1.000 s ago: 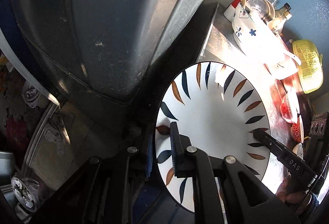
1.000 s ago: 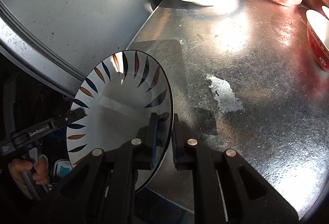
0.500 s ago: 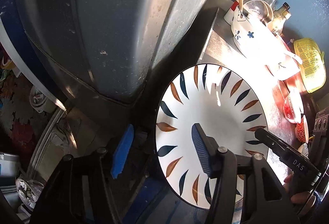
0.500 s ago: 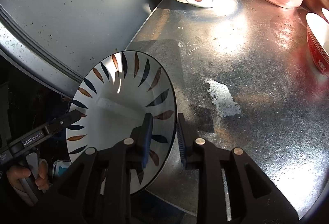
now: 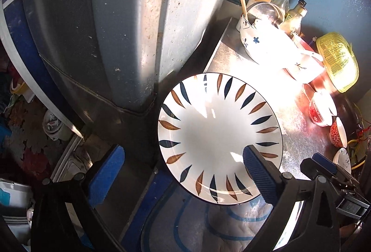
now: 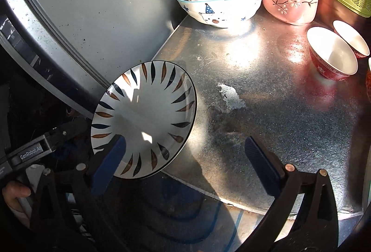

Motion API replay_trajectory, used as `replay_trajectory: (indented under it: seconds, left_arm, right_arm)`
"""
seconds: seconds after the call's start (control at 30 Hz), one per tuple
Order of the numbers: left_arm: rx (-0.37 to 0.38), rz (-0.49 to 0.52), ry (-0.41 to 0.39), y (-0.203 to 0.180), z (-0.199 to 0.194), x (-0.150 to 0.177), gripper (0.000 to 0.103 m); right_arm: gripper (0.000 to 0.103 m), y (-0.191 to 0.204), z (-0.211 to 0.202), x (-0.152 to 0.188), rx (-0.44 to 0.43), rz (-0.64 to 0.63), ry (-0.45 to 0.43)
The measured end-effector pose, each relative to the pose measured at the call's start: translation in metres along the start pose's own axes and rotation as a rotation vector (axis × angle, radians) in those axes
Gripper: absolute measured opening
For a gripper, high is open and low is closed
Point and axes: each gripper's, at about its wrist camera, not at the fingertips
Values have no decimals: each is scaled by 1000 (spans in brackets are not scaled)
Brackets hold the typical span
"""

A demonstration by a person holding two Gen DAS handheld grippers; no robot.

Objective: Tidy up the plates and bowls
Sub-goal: 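Lower the leaf-pattern plate beside the fridge and open both grippers, then move both grippers to the rim of the bear 'lovable' plate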

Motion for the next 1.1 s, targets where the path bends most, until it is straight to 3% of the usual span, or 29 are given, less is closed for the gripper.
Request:
replay_trajectory:
  seconds: [0.47,1.1]
  left_arm:
    - [61,111,-23,-74,-35,19,102]
    - [151,283,-23,-178,-50,37,102]
  right_arm:
    - [103,-38,-70,35,36,88,-84]
    - [103,-105,-144,68,80,219,-201]
Point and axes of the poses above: each gripper's, at about its wrist camera, not at the fingertips, and z roughly the way its jaws point, y to its left, x to its underside, and after that the axes turned 11 degrees about z, right-handed
